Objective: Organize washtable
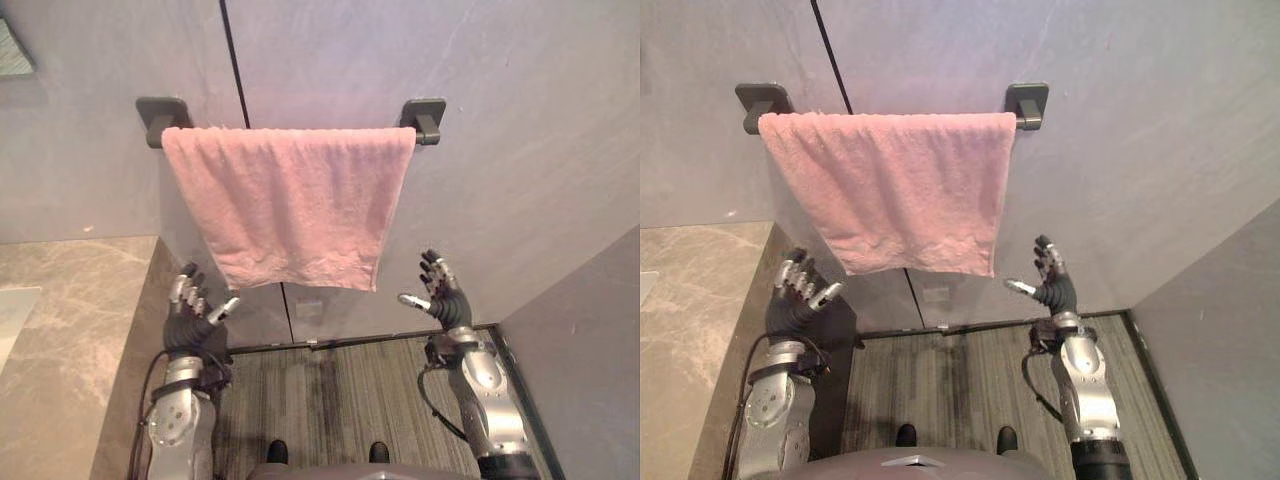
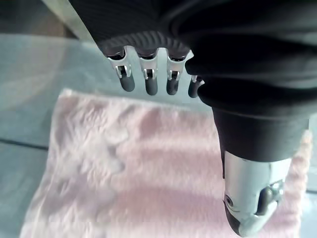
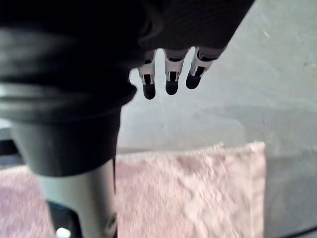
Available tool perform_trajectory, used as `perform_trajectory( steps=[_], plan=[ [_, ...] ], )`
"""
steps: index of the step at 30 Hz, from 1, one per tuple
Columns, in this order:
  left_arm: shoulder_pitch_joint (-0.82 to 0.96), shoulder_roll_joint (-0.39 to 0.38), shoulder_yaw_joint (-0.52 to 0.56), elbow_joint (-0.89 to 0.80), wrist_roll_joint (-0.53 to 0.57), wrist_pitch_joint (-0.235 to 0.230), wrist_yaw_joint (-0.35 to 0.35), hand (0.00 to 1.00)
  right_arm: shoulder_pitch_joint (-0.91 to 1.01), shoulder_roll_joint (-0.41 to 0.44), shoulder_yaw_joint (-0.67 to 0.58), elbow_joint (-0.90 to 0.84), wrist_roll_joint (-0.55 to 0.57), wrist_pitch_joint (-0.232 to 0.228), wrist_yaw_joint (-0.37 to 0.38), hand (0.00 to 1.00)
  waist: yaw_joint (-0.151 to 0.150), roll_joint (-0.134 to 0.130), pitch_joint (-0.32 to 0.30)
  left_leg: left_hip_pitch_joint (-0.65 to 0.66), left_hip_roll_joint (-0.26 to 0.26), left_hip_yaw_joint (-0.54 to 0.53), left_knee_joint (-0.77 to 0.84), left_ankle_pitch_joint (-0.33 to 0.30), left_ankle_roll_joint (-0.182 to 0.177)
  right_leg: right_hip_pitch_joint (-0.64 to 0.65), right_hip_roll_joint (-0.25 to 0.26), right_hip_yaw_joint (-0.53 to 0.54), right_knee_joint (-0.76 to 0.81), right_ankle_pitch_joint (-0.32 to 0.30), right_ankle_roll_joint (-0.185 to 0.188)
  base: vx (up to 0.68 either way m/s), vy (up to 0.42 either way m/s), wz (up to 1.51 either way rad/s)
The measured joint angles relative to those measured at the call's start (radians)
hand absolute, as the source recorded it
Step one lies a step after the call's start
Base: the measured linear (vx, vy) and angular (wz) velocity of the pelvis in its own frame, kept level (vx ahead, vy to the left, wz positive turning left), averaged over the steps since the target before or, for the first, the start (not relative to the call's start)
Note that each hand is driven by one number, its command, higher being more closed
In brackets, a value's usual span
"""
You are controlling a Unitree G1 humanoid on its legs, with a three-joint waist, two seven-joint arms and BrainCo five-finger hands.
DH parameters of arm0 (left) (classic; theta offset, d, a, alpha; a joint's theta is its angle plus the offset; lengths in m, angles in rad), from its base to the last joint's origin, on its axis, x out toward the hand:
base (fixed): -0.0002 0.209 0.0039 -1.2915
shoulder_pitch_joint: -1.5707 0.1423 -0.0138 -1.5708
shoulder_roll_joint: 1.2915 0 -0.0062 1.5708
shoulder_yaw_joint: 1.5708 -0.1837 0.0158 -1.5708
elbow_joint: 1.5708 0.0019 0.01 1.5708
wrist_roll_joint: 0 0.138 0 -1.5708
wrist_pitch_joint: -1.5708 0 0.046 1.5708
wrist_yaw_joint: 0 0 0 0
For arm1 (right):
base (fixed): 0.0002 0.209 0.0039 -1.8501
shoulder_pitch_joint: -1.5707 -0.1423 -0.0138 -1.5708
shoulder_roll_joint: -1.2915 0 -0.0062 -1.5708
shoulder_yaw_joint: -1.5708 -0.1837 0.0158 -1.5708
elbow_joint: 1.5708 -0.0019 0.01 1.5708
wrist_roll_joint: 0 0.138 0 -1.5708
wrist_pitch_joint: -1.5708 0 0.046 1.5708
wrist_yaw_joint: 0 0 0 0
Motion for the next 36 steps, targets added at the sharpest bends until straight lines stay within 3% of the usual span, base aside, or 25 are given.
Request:
perform_trajectory(
  steps=[3, 4, 7, 11, 17, 26, 30, 36],
  plan=[
    [0.016, 0.02, -0.087, -0.021, -0.058, -0.002, -0.061, 0.0, 0.001, -0.019, 0.13, -0.014, 0.051, -0.005, 0.071, 0.0, 0.0, -0.002, -0.002, -0.002, 0.0, 0.003, 0.003, 0.0, 0.0, -0.003, 0.0, 0.001, 0.0, 0.0, 0.0, 0.0, 0.0, 0.0],
    [0.017, 0.027, -0.11, -0.021, -0.089, -0.002, -0.082, 0.0, 0.0, -0.022, 0.178, -0.014, 0.12, -0.005, 0.105, 0.0, 0.001, -0.005, -0.005, -0.005, 0.0, 0.003, 0.003, 0.0, 0.0, -0.008, 0.0, 0.001, 0.001, 0.0, 0.0, 0.0, 0.0, 0.0],
    [0.015, 0.067, -0.133, -0.02, -0.111, -0.002, -0.099, 0.0, -0.028, -0.042, 0.268, -0.014, 0.204, -0.003, 0.147, 0.0, 0.0, -0.013, -0.012, -0.01, -0.001, -0.003, 0.004, 0.001, 0.0, -0.012, 0.0, -0.001, 0.005, 0.006, -0.003, 0.01, -0.001, 0.01],
    [-0.032, 0.128, -0.155, 0.015, -0.146, -0.002, -0.098, 0.0, -0.157, -0.084, 0.361, 0.024, 0.298, 0.0, 0.154, 0.0, 0.004, -0.017, -0.016, -0.007, -0.003, -0.005, 0.004, 0.002, 0.001, -0.007, -0.003, -0.001, 0.007, 0.007, -0.002, 0.0, 0.0, 0.0],
    [-0.202, 0.143, -0.16, 0.125, -0.193, -0.001, -0.047, 0.0, -0.392, -0.07, 0.459, 0.161, 0.352, 0.009, 0.121, 0.0, 0.016, -0.016, -0.016, 0.007, -0.003, -0.004, 0.004, 0.003, 0.0, 0.007, -0.002, 0.002, 0.009, 0.009, -0.003, -0.01, 0.001, 0.0],
    [-0.563, 0.216, -0.171, 0.366, -0.26, -0.008, 0.054, 0.0, -0.639, 0.025, 0.457, 0.326, 0.395, 0.009, -0.001, 0.0, 0.027, -0.015, -0.015, 0.0, 0.006, 0.002, 0.004, 0.012, -0.005, 0.0, 0.008, 0.013, 0.0, 0.023, -0.013, 0.0, -0.004, -0.02],
    [-0.649, 0.24, -0.171, 0.426, -0.261, -0.008, 0.082, 0.0, -0.705, 0.04, 0.436, 0.4, 0.433, 0.008, -0.04, 0.0, 0.026, -0.014, -0.015, 0.0, 0.011, 0.007, 0.005, 0.014, -0.008, -0.001, 0.013, 0.014, -0.004, 0.026, -0.016, 0.01, -0.01, -0.03],
    [-0.675, 0.25, -0.134, 0.446, -0.296, -0.007, 0.119, 0.0, -0.719, 0.027, 0.303, 0.405, 0.432, 0.008, -0.099, 0.0, 0.024, -0.006, -0.007, -0.001, 0.013, 0.013, 0.005, 0.014, -0.009, -0.002, 0.016, 0.016, -0.007, 0.027, -0.018, 0.0, 0.0, 0.0]
  ],
)
